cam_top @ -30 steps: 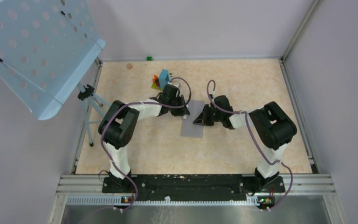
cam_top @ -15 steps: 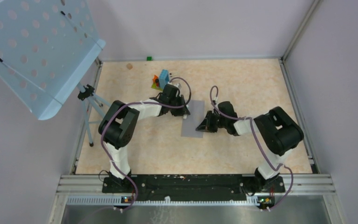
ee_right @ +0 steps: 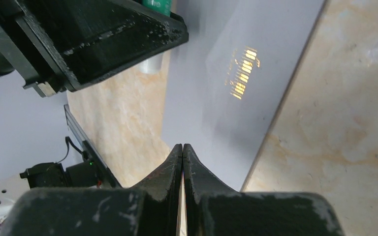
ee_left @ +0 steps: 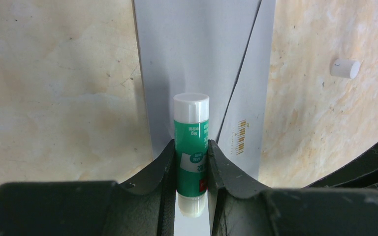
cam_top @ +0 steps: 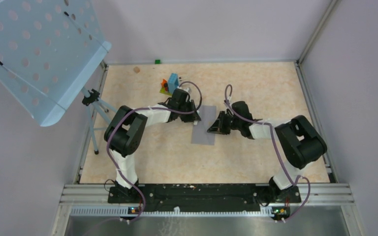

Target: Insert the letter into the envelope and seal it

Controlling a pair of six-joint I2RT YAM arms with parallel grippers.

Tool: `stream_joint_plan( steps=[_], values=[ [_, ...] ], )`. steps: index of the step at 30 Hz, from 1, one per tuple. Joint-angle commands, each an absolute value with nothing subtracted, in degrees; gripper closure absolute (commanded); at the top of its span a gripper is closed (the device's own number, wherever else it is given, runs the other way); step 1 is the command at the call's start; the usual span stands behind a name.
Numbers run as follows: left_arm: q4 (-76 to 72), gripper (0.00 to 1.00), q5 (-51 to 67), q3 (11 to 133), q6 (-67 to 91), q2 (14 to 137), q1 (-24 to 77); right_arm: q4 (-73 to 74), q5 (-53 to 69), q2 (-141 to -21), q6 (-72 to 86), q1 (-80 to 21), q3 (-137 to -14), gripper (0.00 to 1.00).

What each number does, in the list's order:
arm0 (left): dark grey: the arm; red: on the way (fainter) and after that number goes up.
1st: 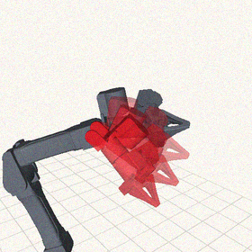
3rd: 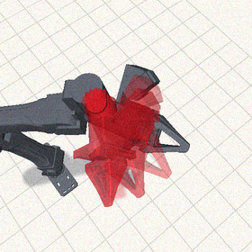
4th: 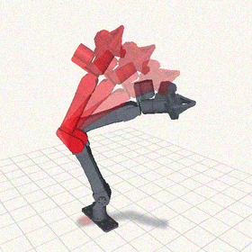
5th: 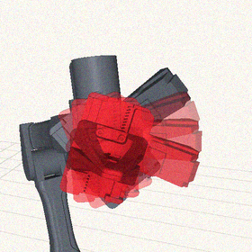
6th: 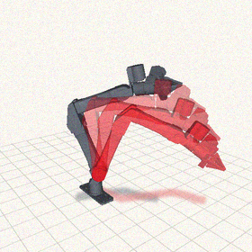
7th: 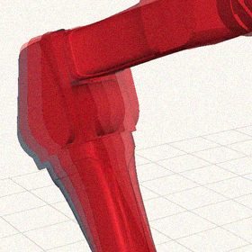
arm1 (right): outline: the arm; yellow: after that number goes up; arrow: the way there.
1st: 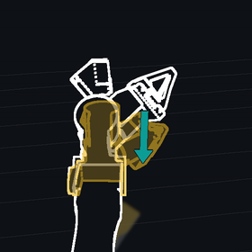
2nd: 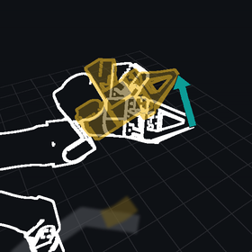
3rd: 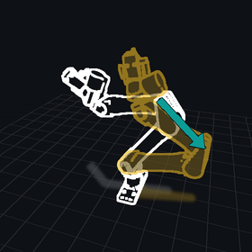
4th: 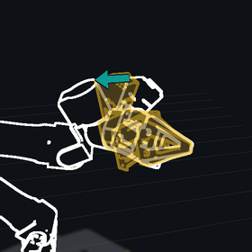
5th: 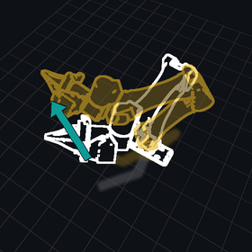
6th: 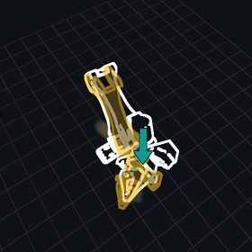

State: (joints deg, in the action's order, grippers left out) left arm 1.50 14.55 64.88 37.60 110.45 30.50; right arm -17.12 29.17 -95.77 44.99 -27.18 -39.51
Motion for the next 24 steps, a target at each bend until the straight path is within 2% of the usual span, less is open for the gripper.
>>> stream_joint_plan(
  steps=[1,14,24],
  values=[
    [5.37,1.0,12.49,63.88,36.47,114.34,30.52,-16.6,28.79,-97.6,43.57,-26.72,-42.03,1.0],
    [5.47,1.0,12.77,63.96,36.06,114.73,30.58,-18.85,27.34,-103.92,42.91,-26.67,-41.78,1.0],
    [6.73,1.0,13.19,64.38,33.79,115.22,30.59,-18.63,27.3,-108.7,41.17,-24.51,-46.28,1.0]
  ],
)
